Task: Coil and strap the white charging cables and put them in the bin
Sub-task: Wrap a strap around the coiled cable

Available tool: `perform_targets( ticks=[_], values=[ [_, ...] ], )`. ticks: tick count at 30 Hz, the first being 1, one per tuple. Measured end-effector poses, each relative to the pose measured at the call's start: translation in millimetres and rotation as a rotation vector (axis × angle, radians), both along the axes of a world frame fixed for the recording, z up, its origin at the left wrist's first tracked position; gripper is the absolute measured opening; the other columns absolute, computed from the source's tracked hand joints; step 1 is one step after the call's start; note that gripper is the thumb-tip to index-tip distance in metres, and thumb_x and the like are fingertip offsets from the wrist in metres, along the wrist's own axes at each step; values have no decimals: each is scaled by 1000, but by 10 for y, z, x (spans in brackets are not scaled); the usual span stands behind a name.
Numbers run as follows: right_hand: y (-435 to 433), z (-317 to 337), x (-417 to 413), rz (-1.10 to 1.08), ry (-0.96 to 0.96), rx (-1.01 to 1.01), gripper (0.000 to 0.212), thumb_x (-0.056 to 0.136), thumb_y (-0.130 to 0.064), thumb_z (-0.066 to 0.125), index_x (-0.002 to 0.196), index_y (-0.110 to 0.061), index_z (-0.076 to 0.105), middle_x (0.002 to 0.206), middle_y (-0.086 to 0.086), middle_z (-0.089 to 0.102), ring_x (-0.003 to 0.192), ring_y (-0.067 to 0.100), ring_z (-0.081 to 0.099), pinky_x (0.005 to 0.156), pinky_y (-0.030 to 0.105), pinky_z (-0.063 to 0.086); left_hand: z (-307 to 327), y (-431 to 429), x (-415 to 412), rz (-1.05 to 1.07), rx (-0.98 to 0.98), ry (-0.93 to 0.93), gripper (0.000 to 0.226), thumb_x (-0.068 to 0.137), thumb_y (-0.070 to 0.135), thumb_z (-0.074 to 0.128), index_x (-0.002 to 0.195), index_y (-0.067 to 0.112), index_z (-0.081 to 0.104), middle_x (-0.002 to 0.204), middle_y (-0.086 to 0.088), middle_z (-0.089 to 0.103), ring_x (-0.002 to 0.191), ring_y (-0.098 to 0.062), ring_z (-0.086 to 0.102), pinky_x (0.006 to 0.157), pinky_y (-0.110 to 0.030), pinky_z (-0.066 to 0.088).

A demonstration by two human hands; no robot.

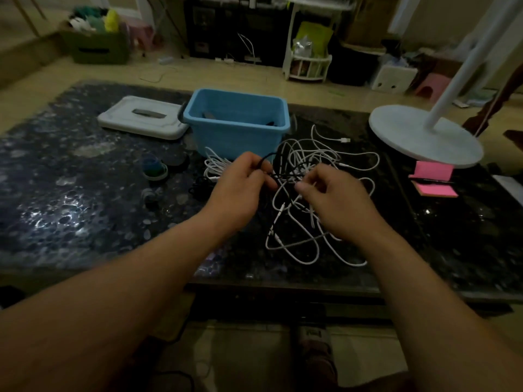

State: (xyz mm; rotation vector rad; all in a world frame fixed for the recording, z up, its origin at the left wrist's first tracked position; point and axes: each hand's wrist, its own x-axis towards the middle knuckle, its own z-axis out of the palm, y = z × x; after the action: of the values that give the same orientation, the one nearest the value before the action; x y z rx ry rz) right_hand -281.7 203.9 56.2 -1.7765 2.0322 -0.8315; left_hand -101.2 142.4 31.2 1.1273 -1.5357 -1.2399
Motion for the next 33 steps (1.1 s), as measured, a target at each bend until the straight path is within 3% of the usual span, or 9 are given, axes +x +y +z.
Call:
perform_targets(
  ticks=[6,10,14,17,20,22,27,30,33],
  values=[
    [-184,-146,275,162,454,71,24,101,-45,61,117,-33,74,106,0,55,110,27,57,90,41,48,162,-135,267,111,314,521,12,92,7,42,84,15,48,64,0,44,52,-16,39,56,-35,37],
    [-315,-127,399,73,565,-50,28,104,-43,57,119,-29,76,110,1,52,112,28,49,89,42,38,140,-224,510,181,289,478,21,97,9,48,79,18,44,64,1,42,55,-15,37,52,-32,31],
    [-372,-83,707,119,562,-218,22,102,-42,59,107,-30,76,106,-4,62,105,23,52,83,40,34,48,-172,598,152,294,301,26,104,39,62,100,13,57,83,-4,60,69,-16,56,63,-34,46],
    [-392,-96,1001,261,470,-212,19,102,-45,56,110,-34,70,98,-10,68,99,20,61,83,43,42,-9,-146,633,79,296,213,39,102,44,64,108,6,66,92,-9,73,80,-19,68,76,-39,56],
    [-405,-152,1122,314,360,-180,25,101,-40,59,125,-38,65,108,-12,69,104,18,63,89,46,51,-26,-185,696,109,250,179,25,105,28,62,109,5,70,95,-7,78,80,-11,74,73,-26,59],
    [-417,-153,1130,332,218,-155,24,98,-31,66,121,-37,66,110,-11,70,103,14,63,88,40,53,-18,-223,732,134,207,152,20,106,20,60,106,3,70,90,-6,76,75,-7,72,69,-21,58],
    [-387,-240,1028,299,105,-69,26,95,-18,72,117,-31,68,111,-10,70,104,12,66,87,30,53,42,-261,769,71,233,217,26,104,26,63,115,3,67,107,-13,77,88,-13,72,81,-30,60],
    [-347,-249,1024,296,-114,-69,38,95,-12,72,128,-32,71,120,-16,73,113,0,67,97,20,53,51,-204,756,-25,219,195,28,99,22,71,123,8,65,113,-12,75,88,-7,73,73,-18,56],
    [-358,-235,1062,264,-238,-108,28,96,-9,72,118,-28,71,115,-16,74,109,-5,67,96,19,53,51,-216,769,27,189,212,15,103,18,63,109,6,70,96,-8,77,88,-16,74,81,-28,60]
  ],
)
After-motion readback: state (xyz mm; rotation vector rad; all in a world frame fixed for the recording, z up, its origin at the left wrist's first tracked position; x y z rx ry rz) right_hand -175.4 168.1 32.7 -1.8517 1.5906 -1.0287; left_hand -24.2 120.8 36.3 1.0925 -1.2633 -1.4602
